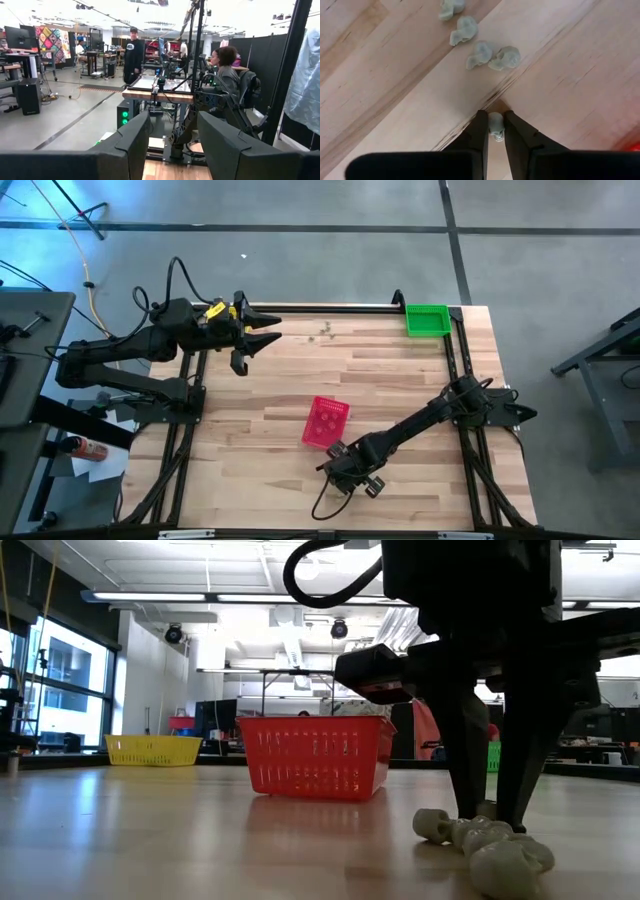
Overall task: Sort Halloween decoration
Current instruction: Put the white skull toy into the green bin
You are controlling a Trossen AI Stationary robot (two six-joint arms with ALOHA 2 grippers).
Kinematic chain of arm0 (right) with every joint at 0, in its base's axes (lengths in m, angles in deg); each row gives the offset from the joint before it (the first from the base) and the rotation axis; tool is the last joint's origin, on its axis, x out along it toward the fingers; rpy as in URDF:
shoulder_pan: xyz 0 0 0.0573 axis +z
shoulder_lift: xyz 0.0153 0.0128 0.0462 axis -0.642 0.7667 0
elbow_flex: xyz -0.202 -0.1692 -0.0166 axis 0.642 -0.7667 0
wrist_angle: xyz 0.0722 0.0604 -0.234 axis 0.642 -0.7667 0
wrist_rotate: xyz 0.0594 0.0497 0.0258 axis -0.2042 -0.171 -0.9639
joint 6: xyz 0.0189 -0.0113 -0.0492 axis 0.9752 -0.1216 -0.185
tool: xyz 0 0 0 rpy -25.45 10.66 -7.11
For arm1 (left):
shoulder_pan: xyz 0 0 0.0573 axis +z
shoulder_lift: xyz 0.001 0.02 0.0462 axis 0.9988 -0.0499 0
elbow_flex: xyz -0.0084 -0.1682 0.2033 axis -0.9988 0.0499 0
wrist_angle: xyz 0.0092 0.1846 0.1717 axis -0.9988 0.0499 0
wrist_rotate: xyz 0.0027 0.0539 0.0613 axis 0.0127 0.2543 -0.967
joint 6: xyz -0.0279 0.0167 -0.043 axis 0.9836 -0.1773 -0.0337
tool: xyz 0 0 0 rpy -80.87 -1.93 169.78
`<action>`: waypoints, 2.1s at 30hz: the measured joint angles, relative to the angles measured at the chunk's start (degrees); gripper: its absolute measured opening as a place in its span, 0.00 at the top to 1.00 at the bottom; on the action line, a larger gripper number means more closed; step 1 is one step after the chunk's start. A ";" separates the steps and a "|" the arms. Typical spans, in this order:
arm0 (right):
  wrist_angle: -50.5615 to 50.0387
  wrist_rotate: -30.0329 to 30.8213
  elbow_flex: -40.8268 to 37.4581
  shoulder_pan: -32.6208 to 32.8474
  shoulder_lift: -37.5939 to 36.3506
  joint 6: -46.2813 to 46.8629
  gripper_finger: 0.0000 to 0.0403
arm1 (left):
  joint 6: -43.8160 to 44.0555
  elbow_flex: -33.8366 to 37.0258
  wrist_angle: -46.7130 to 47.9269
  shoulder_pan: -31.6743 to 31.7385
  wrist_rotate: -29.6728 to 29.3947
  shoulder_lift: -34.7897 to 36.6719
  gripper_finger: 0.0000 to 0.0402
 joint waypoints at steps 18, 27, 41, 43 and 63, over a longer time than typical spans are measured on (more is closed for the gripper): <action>-1.21 0.44 -0.25 -0.71 -1.42 0.20 0.91 | -0.20 0.00 0.15 0.00 0.00 0.00 0.62; -1.88 -0.14 -0.28 -1.81 -4.10 -0.07 0.91 | -2.19 0.00 0.24 0.00 -0.02 0.00 0.62; -10.06 -0.99 -0.13 -4.46 -16.48 2.18 0.91 | -4.94 0.00 2.43 0.02 -2.71 0.02 0.62; -10.93 -0.81 -0.13 -5.61 -19.25 2.93 0.91 | -5.89 0.00 3.89 0.02 -2.76 0.02 0.62; -9.75 10.01 -0.09 -28.21 -46.59 6.43 0.91 | -6.03 0.02 6.56 0.00 -2.78 -0.29 0.62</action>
